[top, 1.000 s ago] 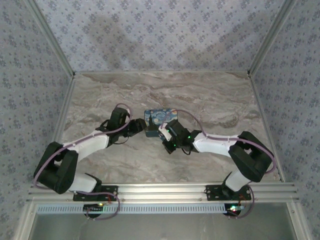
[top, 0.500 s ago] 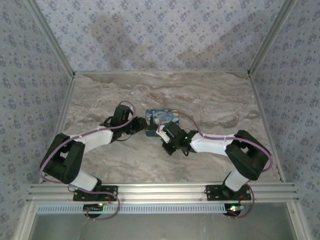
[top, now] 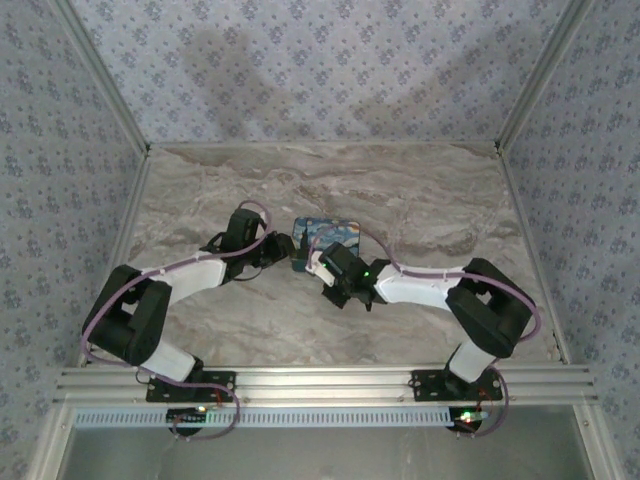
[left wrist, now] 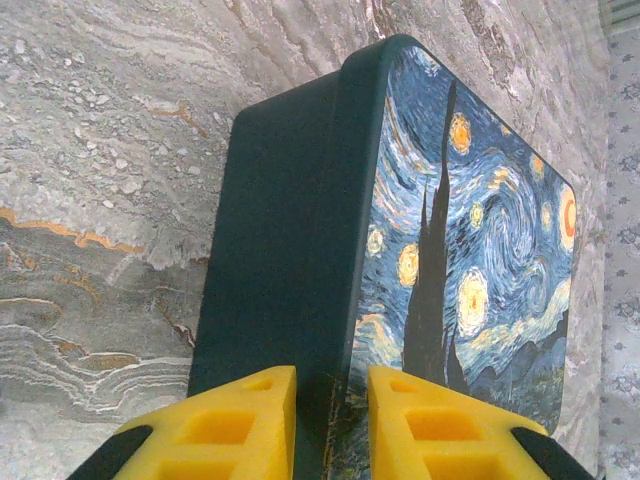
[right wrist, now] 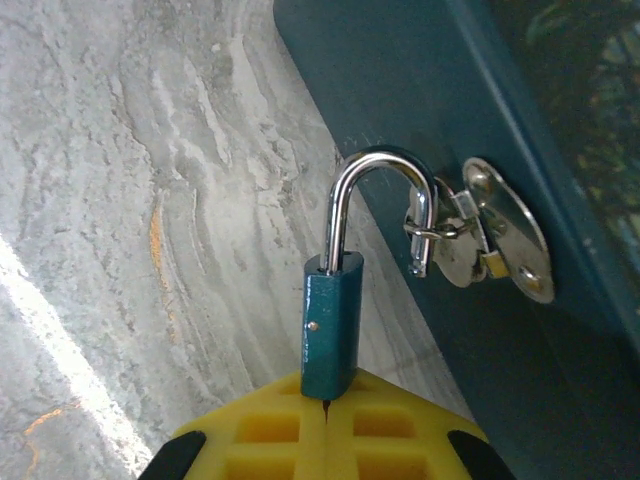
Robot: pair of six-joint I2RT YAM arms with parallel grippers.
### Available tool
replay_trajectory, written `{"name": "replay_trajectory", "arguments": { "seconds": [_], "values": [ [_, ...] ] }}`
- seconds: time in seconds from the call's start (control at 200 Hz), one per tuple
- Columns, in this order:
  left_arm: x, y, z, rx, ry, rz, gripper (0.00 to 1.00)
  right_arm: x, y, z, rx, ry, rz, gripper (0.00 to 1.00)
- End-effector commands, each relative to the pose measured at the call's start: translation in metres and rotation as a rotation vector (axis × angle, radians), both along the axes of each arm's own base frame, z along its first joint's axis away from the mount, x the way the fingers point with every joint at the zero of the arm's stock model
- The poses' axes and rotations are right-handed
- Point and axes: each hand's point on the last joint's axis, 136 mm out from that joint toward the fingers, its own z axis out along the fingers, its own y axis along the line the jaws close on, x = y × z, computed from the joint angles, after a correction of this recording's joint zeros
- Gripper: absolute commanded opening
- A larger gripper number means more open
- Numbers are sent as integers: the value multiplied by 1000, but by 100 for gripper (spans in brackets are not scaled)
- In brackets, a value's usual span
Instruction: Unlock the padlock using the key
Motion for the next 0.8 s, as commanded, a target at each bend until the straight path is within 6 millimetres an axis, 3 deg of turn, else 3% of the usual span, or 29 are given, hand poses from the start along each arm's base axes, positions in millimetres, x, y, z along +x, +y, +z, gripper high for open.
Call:
{"name": "replay_trajectory", "arguments": {
  "seconds": [0.0, 0.545, 0.795],
  "values": [
    [-2, 0, -7, 6, 23, -16, 23, 7, 9, 9, -8, -42, 30, 0],
    [-3, 0, 1, -2, 16, -14, 32, 6, 0, 10, -26, -66, 25, 0],
    [-4, 1, -2, 5, 24, -17, 29, 12, 0, 16, -56, -123, 44, 0]
  ]
}}
